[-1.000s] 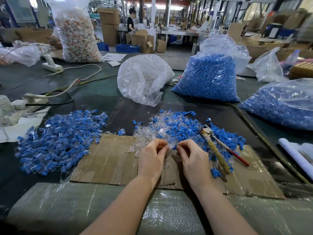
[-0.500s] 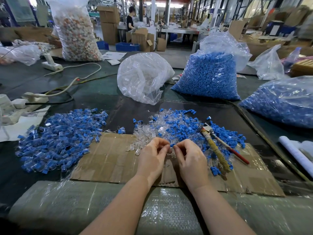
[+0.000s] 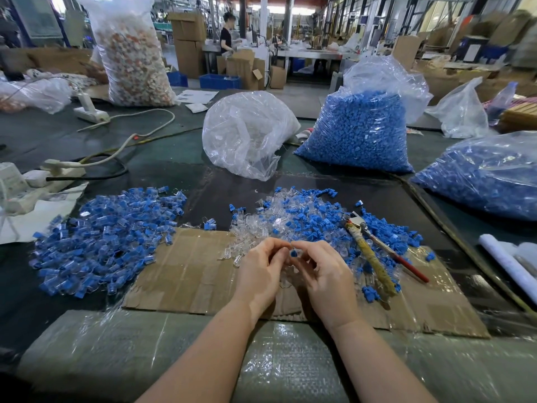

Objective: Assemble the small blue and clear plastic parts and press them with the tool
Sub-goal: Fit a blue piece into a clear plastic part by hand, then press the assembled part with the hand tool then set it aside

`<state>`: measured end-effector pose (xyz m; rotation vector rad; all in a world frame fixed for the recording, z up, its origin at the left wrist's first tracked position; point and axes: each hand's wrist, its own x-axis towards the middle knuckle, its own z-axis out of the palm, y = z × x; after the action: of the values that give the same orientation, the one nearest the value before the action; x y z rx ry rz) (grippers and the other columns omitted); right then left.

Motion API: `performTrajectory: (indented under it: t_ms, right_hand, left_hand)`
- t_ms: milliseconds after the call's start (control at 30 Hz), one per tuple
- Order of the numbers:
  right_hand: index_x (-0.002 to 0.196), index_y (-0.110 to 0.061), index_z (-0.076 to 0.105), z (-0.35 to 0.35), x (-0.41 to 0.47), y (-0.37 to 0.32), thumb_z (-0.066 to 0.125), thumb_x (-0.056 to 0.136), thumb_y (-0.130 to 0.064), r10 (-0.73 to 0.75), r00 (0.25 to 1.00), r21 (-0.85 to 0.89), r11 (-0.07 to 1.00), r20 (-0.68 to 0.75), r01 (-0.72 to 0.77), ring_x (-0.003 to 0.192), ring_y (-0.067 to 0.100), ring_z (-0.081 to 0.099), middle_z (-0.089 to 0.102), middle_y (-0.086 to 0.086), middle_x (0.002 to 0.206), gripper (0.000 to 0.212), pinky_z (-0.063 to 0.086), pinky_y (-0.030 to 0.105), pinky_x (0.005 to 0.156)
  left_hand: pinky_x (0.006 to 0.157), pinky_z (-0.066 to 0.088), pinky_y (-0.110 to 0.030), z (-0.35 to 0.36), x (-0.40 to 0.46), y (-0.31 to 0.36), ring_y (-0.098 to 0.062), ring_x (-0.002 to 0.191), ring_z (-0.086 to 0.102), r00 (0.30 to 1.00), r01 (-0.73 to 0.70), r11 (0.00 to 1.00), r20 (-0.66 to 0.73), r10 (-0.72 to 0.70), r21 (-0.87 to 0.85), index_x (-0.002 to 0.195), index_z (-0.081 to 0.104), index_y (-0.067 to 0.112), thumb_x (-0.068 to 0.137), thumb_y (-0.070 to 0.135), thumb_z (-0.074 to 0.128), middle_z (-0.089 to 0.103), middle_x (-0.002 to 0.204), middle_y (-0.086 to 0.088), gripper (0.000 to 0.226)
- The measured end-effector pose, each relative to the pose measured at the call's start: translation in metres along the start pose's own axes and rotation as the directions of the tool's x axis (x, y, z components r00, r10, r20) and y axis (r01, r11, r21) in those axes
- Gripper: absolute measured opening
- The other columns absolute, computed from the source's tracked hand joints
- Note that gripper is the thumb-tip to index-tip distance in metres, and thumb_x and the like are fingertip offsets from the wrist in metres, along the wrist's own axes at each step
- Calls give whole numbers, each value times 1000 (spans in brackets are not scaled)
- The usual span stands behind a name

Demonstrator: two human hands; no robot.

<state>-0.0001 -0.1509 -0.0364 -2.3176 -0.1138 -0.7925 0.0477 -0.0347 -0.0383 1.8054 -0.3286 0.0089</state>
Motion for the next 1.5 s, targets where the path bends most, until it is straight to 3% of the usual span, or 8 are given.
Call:
performTrajectory:
  t_ms: [467, 633, 733, 800, 867, 933, 1233, 1500]
  right_hand:
    - [104, -16, 69, -5, 2, -1, 67, 85, -13, -19, 998, -16, 1000, 59, 20, 84, 11, 57, 60, -6, 89, 19, 52, 32, 76]
    - [112, -11, 64, -26, 11, 3, 67, 84, -17, 79, 993, -162, 982, -90, -93, 93, 11, 52, 61, -1, 100, 29, 44, 32, 90]
    - [124, -14, 55, -48, 24, 14, 60, 88, -27, 330, 928, -360, 856, -175, -372, 108, 23, 49, 57, 8, 118, 38, 34, 37, 92]
    - [133, -18, 42, -64, 32, 24, 53, 89, -39, 573, 814, -582, 631, -97, -513, 118, 31, 43, 48, 13, 130, 50, 33, 42, 97]
    - [129, -21, 37, -76, 39, 31, 50, 85, -44, 758, 652, -693, 480, 19, -539, 122, 34, 40, 43, 14, 134, 52, 32, 45, 100]
    - [113, -22, 41, -80, 44, 34, 53, 79, -46, 819, 567, -703, 453, 87, -548, 116, 32, 44, 49, 11, 126, 43, 36, 46, 99]
    - [79, -17, 49, -82, 57, 34, 57, 75, -28, 757, 653, -646, 510, 22, -569, 101, 32, 49, 55, 9, 106, 14, 42, 42, 92]
    - [123, -25, 44, -86, 58, 40, 53, 81, -37, 813, 577, -695, 461, 81, -552, 126, 32, 33, 35, 10, 135, 45, 32, 46, 99]
  left_hand:
    - [61, 50, -20, -2, 0, 6, -9, 67, 59, 997, 53, 997, 60, -49, -65, 88, 62, 19, 90, 8, 58, 64, 77, -2, 12]
    - [61, 48, -16, -2, 3, 9, -7, 68, 58, 995, 82, 993, 58, -77, -90, 87, 61, 21, 89, 8, 59, 64, 79, -2, 13]
    - [53, 48, -15, -2, 4, 12, -3, 62, 59, 993, 114, 980, 48, -107, -164, 88, 60, 18, 91, 6, 56, 65, 78, -4, 13]
    - [51, 46, -12, -2, 5, 15, -2, 61, 59, 992, 123, 973, 22, -121, -195, 86, 60, 18, 91, 5, 55, 65, 77, -4, 14]
    - [52, 44, -11, 0, 8, 18, -9, 65, 58, 991, 129, 973, -2, -132, -192, 85, 59, 20, 91, 7, 56, 65, 77, -3, 14]
    - [52, 43, -13, 2, 10, 22, -14, 66, 55, 989, 142, 969, -9, -146, -200, 85, 58, 20, 91, 8, 55, 65, 77, -3, 14]
    - [50, 37, -22, 3, 16, 33, -12, 56, 45, 976, 208, 936, -9, -219, -283, 95, 59, 10, 94, 7, 52, 64, 78, -5, 8]
    - [43, 34, -18, 3, 19, 31, -8, 47, 42, 972, 209, 918, -30, -232, -336, 92, 58, 11, 93, 7, 52, 63, 73, -3, 7]
